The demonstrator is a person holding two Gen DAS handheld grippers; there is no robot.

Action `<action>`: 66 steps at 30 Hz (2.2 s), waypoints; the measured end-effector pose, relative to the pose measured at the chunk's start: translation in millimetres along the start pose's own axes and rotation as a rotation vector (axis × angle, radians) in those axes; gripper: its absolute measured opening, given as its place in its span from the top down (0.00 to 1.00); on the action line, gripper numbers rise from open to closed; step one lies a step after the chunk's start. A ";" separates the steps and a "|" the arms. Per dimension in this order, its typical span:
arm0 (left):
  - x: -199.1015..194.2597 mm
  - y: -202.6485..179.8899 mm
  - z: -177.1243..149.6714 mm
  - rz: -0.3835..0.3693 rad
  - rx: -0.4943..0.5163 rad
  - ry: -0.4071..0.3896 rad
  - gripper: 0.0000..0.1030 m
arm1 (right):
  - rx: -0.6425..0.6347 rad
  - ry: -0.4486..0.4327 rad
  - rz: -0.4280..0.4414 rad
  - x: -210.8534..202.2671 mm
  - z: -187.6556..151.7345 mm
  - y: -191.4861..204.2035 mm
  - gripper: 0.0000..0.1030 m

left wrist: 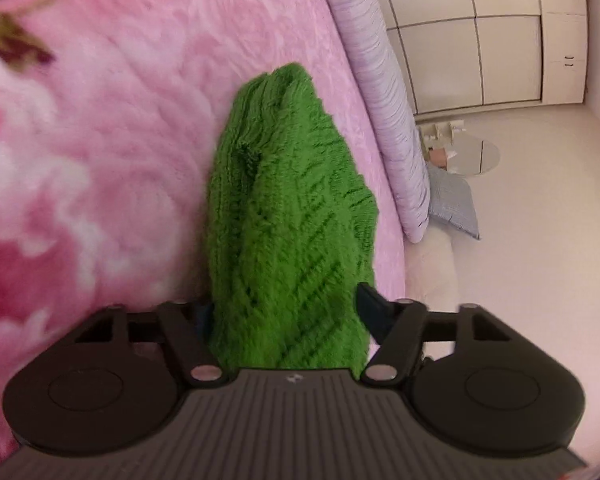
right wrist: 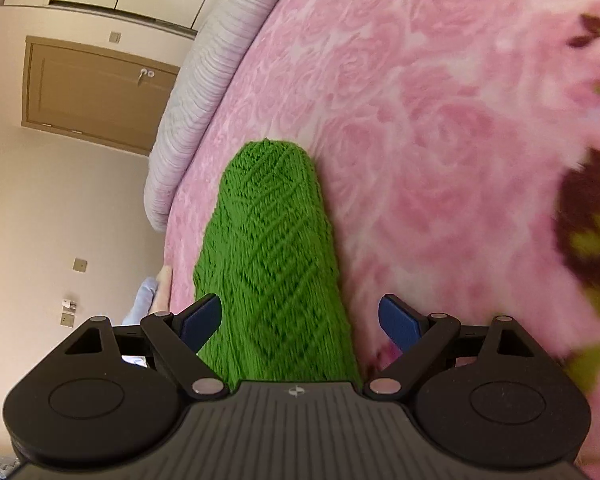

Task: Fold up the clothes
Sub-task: 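Grasp the folded vest end with both grippers and lift it, then carry the folded vest with both grippers over the towel stack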

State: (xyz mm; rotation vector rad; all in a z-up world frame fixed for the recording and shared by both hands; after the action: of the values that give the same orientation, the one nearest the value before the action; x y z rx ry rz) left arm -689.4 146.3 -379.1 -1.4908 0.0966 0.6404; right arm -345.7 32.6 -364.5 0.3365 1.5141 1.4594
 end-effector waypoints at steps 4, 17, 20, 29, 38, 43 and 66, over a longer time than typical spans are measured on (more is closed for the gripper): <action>8.3 8.1 9.8 -0.052 -0.030 0.041 0.54 | -0.050 0.044 0.010 21.7 9.6 5.7 0.13; 34.0 4.2 38.8 -0.017 -0.098 0.174 0.72 | -0.115 0.234 -0.127 64.0 25.6 47.8 0.56; 24.2 -15.7 49.4 0.026 -0.123 0.172 0.74 | -0.124 0.278 -0.163 72.7 29.3 57.7 0.60; -66.5 -107.7 104.8 0.114 -0.125 0.073 0.76 | -0.017 0.366 -0.118 77.0 40.0 167.6 0.62; -198.8 -116.6 185.2 0.140 -0.128 -0.129 0.76 | -0.093 0.468 -0.005 169.0 2.8 296.9 0.62; -289.2 -87.8 271.1 0.143 -0.067 -0.170 0.76 | -0.133 0.464 0.059 246.1 -55.3 370.6 0.62; -410.2 58.3 604.2 0.153 0.080 -0.081 0.76 | -0.151 0.301 0.016 581.1 -147.3 526.2 0.61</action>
State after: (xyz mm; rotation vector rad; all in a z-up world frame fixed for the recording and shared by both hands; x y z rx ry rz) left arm -1251.6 573.8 -184.5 -1.3873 0.1731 0.8101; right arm -960.1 508.1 -183.4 0.0381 1.6256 1.6822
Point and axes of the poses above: each gripper's, at about its wrist camera, not at the fingertips, and x roughly the way its jaws point, y to its left, z to its top, the point moved 3 cm from there along x, roughly the way its jaws point, and after that the axes turned 2 degrees about z, right-handed, at the moved point
